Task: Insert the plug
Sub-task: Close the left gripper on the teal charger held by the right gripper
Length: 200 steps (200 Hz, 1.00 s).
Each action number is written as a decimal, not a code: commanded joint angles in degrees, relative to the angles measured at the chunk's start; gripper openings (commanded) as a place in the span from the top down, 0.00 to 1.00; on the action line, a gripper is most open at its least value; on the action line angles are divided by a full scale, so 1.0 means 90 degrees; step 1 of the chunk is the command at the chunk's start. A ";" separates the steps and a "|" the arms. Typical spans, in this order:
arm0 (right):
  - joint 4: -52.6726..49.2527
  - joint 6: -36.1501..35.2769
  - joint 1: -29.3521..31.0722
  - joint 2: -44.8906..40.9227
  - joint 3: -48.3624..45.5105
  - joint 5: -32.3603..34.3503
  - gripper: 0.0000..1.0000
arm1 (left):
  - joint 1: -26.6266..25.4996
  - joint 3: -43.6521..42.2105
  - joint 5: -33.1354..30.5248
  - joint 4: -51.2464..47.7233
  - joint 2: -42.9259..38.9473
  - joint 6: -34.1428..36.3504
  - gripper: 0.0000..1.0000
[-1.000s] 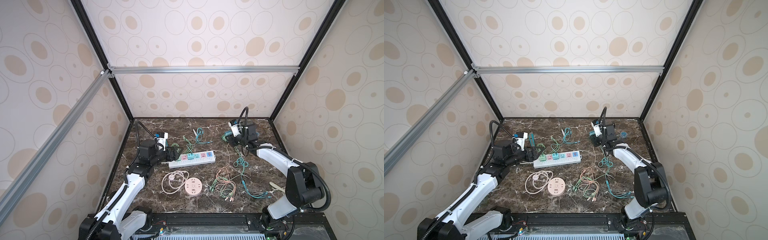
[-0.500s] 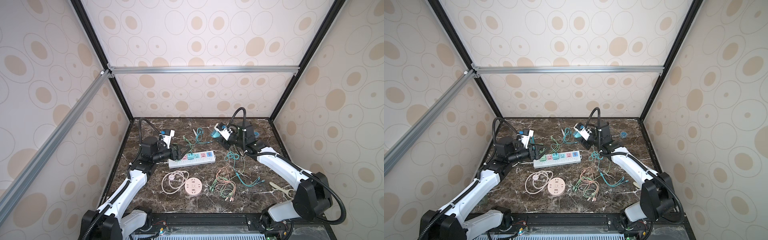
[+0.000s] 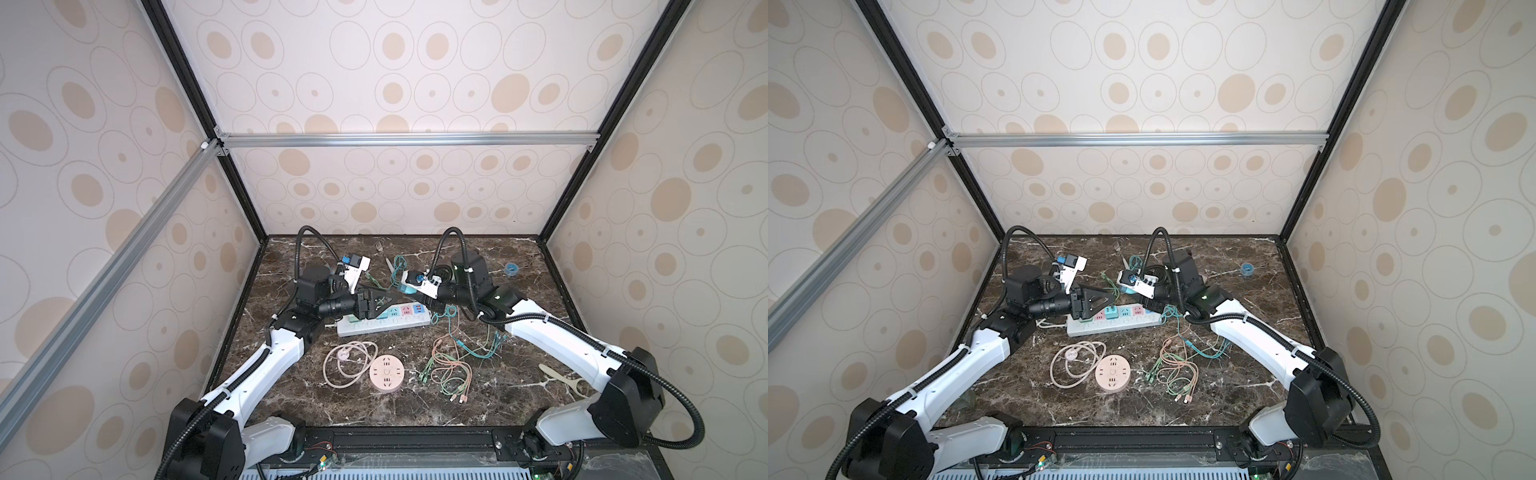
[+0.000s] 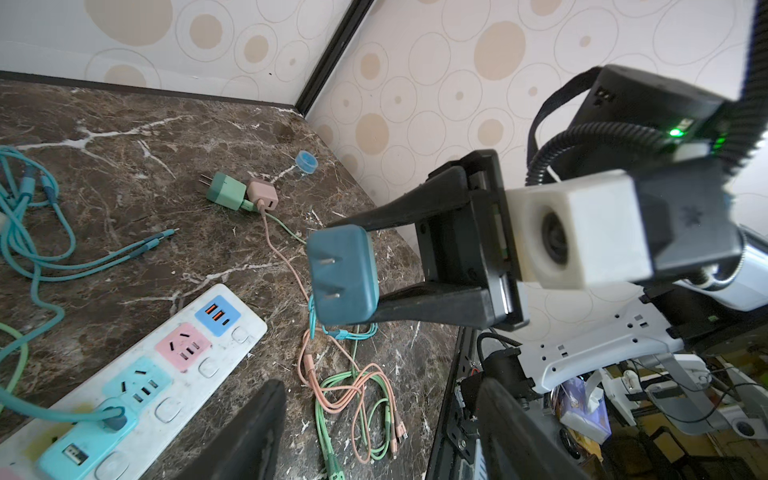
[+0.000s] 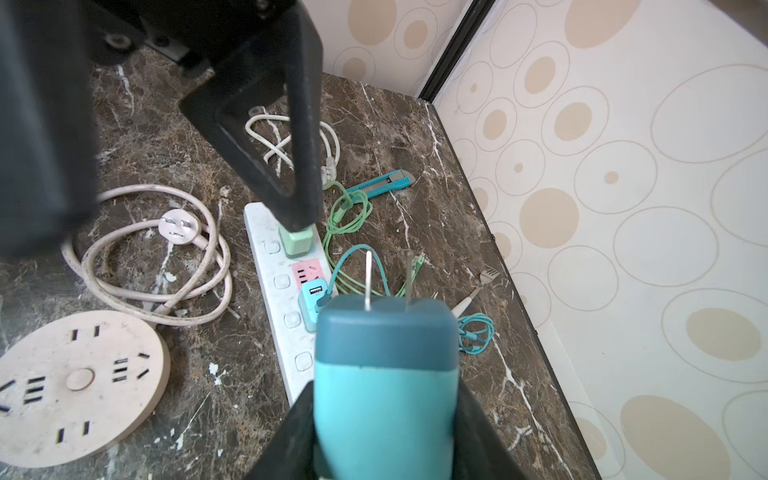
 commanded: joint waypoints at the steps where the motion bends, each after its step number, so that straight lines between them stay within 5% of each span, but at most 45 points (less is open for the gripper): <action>1: -0.0067 -0.0339 0.0192 -0.0234 0.0243 0.0074 0.74 | -0.0051 0.0321 0.0049 0.0093 0.0084 0.0012 0.30; 200: 0.0079 -0.0862 0.0859 -0.0254 0.0221 0.0999 0.75 | -0.0205 0.0525 0.0208 -0.0016 0.0456 -0.0071 0.67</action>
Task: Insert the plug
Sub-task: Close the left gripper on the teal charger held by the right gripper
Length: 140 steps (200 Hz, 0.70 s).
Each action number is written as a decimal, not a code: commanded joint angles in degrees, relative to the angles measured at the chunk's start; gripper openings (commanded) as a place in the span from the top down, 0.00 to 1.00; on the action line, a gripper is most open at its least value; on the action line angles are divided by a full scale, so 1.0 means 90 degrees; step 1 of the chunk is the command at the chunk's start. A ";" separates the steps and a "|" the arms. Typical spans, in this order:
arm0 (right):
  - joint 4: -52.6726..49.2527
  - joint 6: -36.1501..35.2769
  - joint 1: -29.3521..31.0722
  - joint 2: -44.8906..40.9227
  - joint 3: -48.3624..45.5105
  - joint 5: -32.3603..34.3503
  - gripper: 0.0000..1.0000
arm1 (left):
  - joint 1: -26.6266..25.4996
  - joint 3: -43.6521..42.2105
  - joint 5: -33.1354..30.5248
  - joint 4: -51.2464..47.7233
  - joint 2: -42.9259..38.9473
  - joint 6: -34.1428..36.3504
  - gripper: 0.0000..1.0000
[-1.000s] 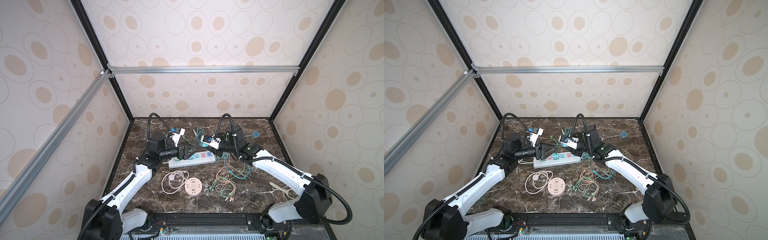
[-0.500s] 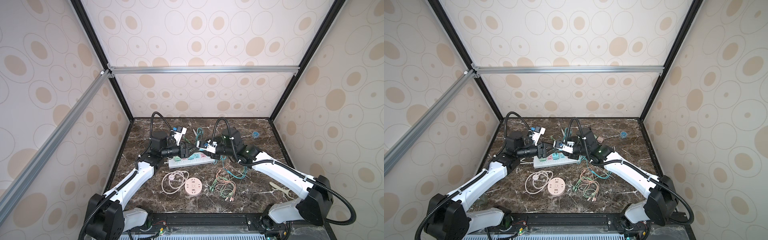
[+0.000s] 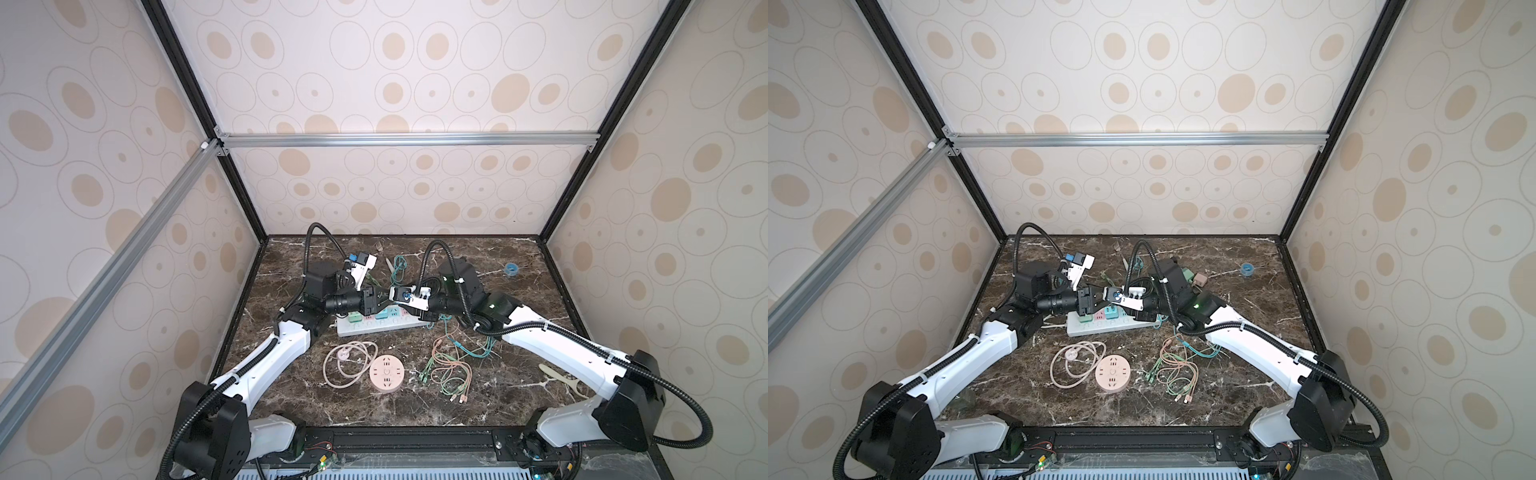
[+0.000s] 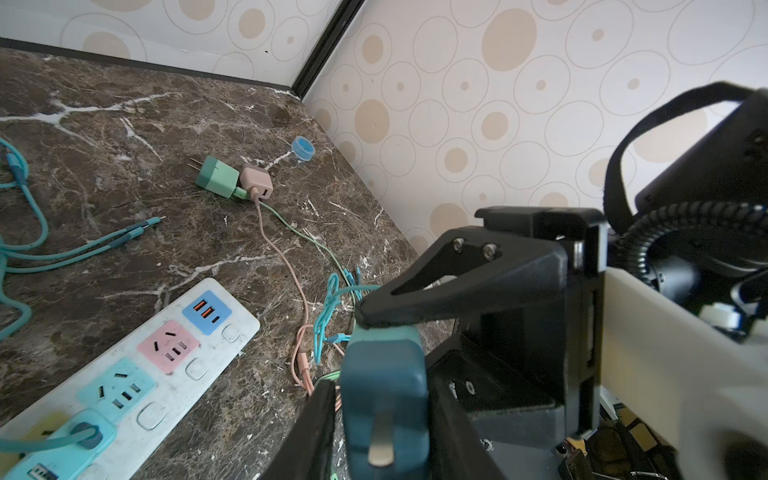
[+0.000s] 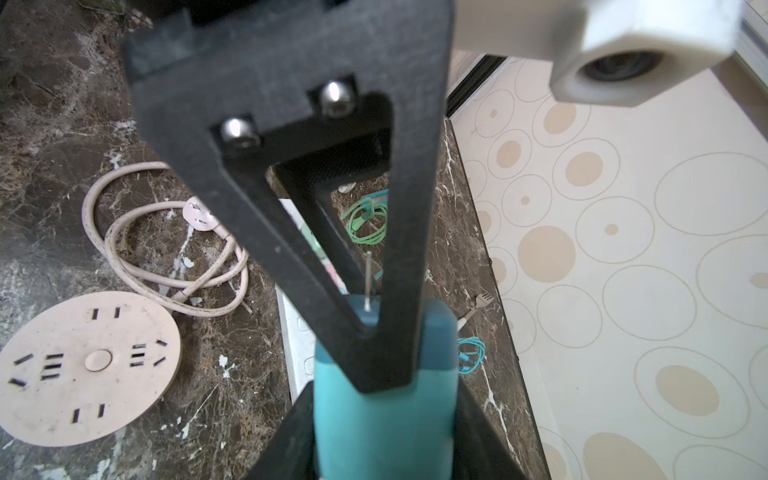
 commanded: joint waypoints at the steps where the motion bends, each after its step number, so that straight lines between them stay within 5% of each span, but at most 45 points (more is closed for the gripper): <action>1: 0.0319 -0.0223 0.0100 -0.0147 0.0113 0.0229 0.75 | -0.0057 0.0284 0.0153 0.0011 0.0034 0.0044 0.68; 55: 0.0482 -0.0188 0.0154 -0.0152 0.0055 0.0386 0.69 | -0.0074 0.0316 0.0128 0.0000 0.0040 0.0024 0.89; 140: 0.0844 0.1582 0.0128 -0.1196 -0.0785 0.0832 0.34 | -0.0068 0.0326 -0.0502 0.0266 -0.0044 -0.0117 1.00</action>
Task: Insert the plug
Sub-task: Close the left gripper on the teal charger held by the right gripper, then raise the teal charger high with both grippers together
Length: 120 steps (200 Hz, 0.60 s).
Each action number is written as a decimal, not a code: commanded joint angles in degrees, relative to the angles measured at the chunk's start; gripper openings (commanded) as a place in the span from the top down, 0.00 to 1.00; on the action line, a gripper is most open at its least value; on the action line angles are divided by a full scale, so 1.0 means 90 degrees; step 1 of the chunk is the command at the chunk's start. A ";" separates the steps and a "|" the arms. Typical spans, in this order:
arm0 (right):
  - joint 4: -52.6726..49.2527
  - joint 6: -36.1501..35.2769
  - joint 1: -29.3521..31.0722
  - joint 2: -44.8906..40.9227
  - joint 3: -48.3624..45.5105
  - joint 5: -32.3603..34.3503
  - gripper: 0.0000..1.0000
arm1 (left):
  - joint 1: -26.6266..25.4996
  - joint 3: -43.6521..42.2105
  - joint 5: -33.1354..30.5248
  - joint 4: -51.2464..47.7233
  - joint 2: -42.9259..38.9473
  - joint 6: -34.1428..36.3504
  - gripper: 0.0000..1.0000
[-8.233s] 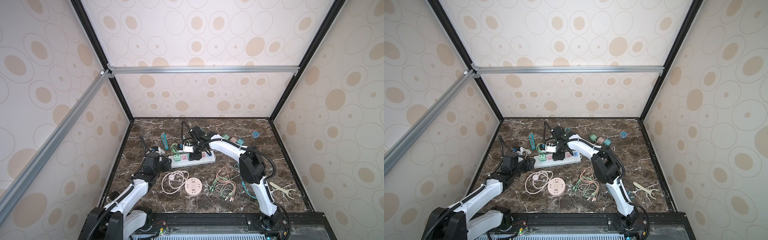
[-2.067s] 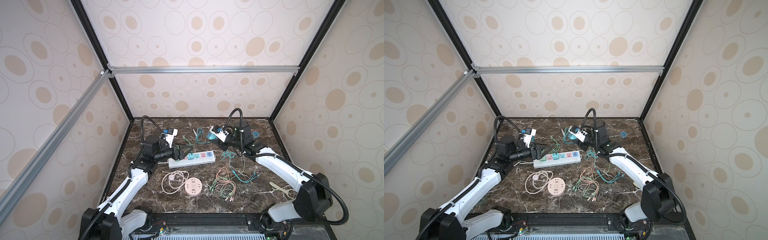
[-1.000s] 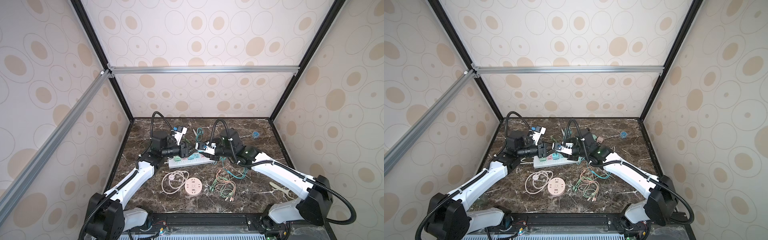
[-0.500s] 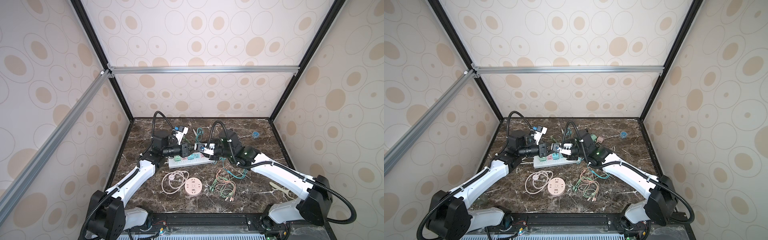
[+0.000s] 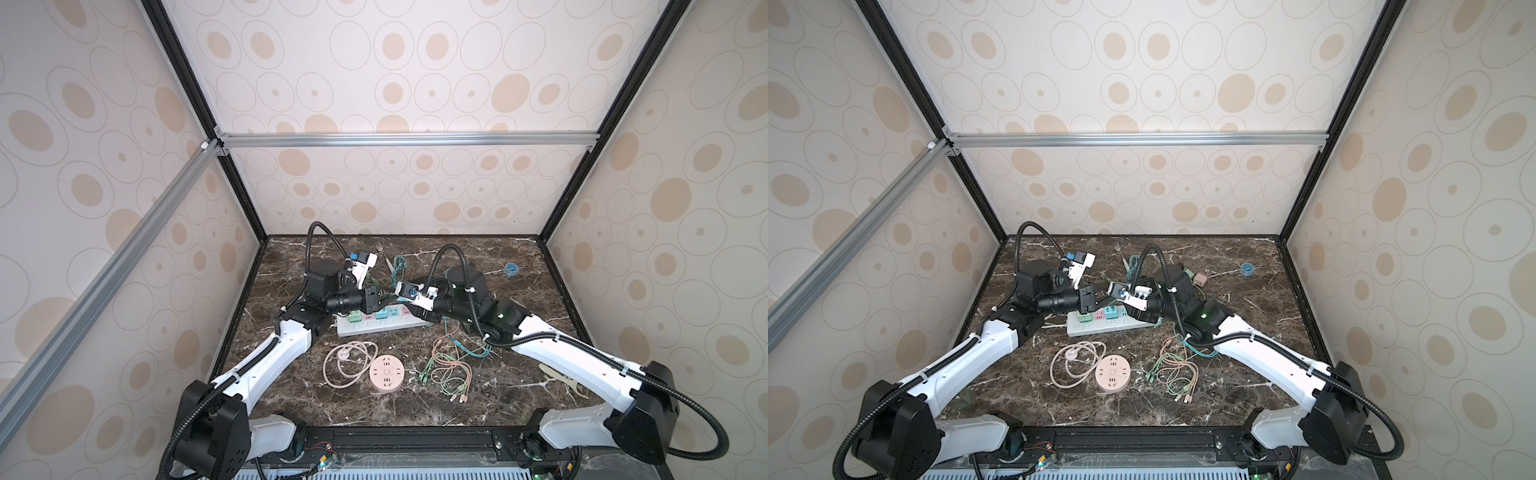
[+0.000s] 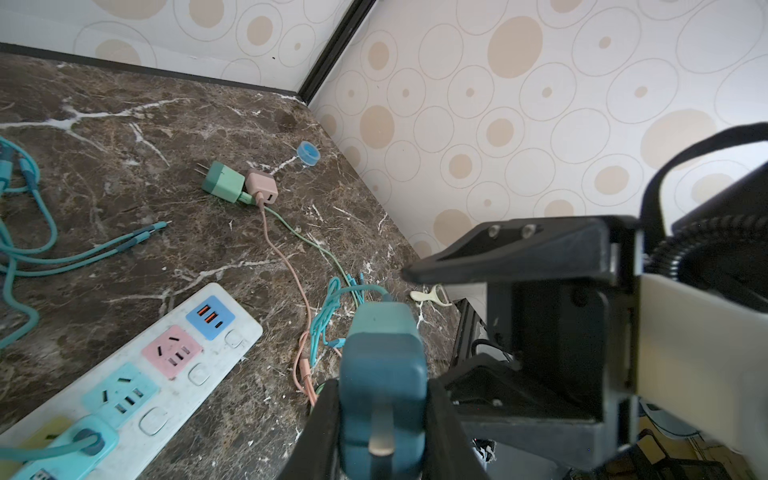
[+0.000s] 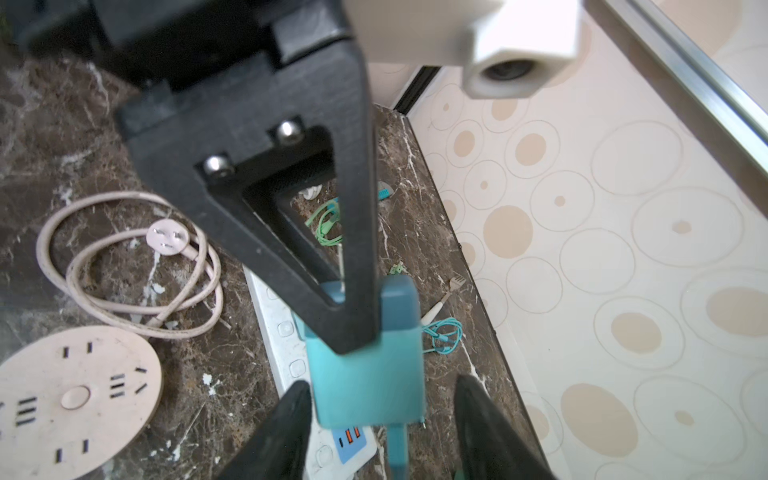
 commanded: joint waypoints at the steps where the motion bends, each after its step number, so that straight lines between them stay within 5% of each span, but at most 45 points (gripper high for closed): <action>1: 0.0273 0.0687 0.0005 -0.0451 -0.0203 0.0123 0.34 | -0.0024 0.0242 -0.0201 0.0258 -0.0074 -0.0027 1.00; 33: 0.0295 0.2052 -0.0129 -0.0965 -0.0432 -0.0016 0.27 | -0.0022 0.0121 -0.0522 0.0723 -0.0111 -0.0205 1.00; 54: 0.0369 0.3649 -0.0561 -0.1215 -0.0559 -0.0943 0.28 | -0.0021 0.0013 -0.0736 0.1225 -0.0197 -0.0345 1.00; 87: 0.2144 0.6140 -0.1388 -0.1351 -0.1413 -0.2877 0.37 | -0.0021 -0.0030 -0.0867 0.1753 -0.0344 -0.0491 1.00; 120: 0.3628 0.7256 -0.1452 -0.0965 -0.1816 -0.3657 0.39 | -0.0024 -0.0091 -0.0883 0.2239 -0.0410 -0.0616 1.00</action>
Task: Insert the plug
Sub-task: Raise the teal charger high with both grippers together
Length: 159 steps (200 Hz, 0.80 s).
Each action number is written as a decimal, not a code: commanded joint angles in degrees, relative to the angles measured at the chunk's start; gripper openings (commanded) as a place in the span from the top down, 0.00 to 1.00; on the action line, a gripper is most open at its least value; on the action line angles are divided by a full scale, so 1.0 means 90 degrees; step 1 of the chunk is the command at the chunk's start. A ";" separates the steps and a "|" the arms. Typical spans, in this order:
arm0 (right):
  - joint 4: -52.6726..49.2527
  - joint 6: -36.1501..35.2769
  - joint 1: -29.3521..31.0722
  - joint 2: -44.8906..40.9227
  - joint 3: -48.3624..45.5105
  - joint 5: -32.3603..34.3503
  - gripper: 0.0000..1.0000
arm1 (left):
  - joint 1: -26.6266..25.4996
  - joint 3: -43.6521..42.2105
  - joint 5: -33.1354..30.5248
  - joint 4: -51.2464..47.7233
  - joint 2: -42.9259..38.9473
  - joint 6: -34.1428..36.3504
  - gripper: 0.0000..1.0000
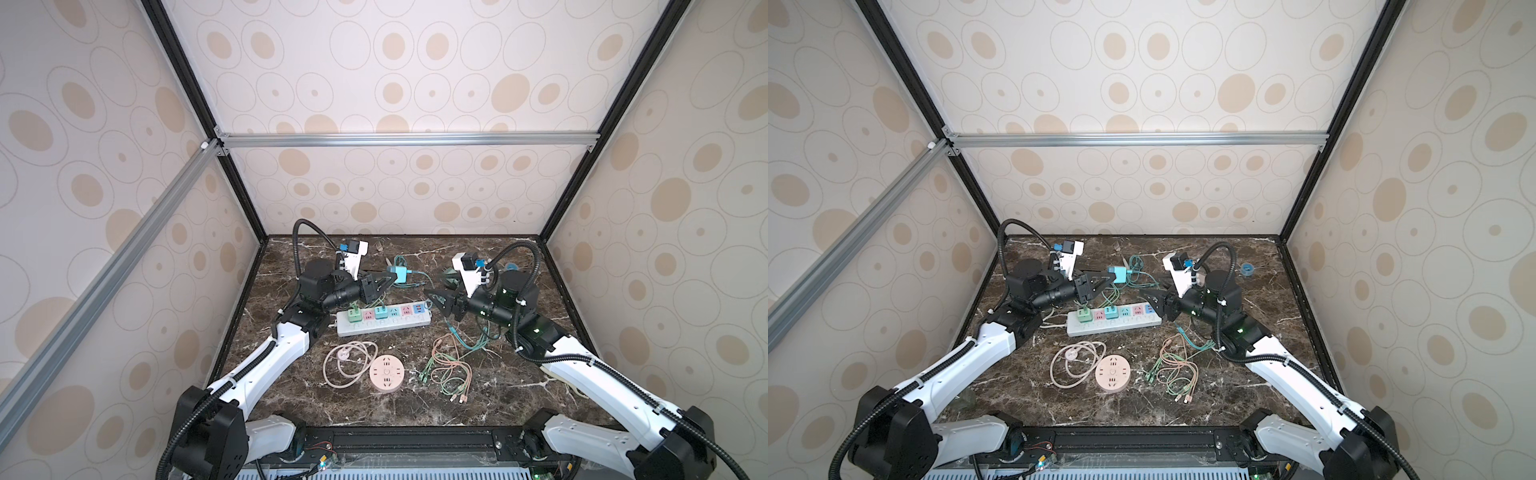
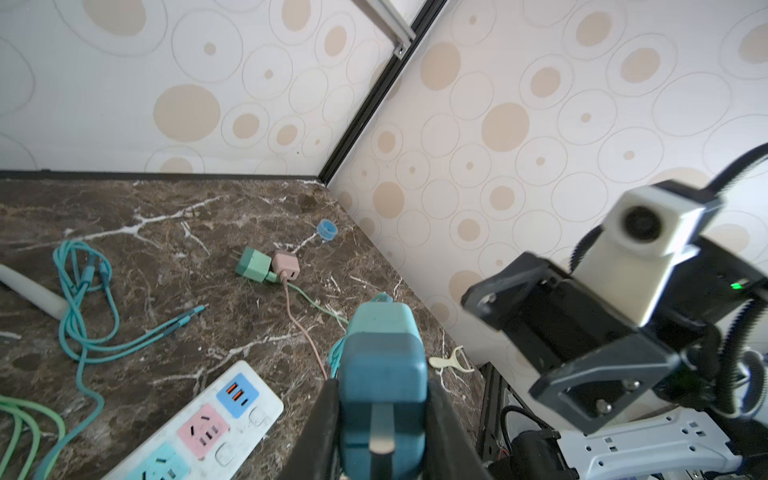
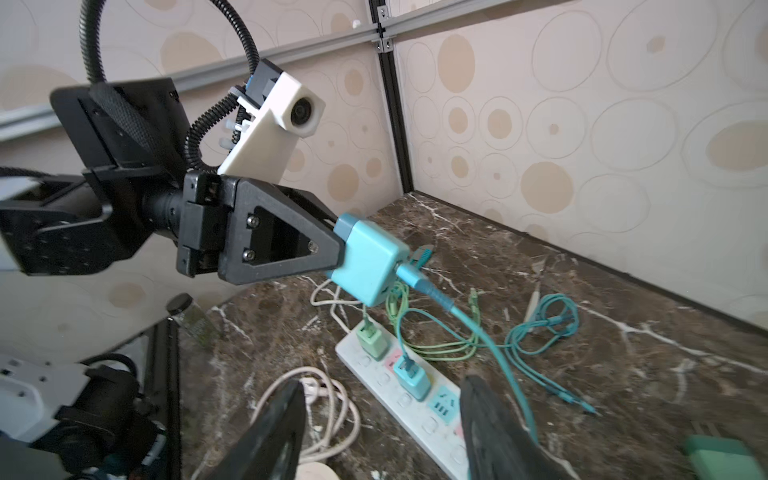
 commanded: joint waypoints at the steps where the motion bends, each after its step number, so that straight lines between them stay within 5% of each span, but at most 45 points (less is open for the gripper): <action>1: 0.1599 0.1612 0.0003 0.0263 -0.0164 -0.1165 0.39 | -0.0024 -0.0026 -0.0051 0.0899 -0.0185 -0.0196 1.00; 70: 0.3667 0.2786 -0.0002 0.1352 0.0234 -0.1893 0.34 | -0.0021 -0.0389 0.0533 0.2059 -0.0329 -0.0767 1.00; 159: 0.4394 0.3258 0.0064 0.2020 0.0692 -0.2258 0.35 | -0.0026 -0.0763 0.0777 0.2731 -0.0807 -0.0884 1.00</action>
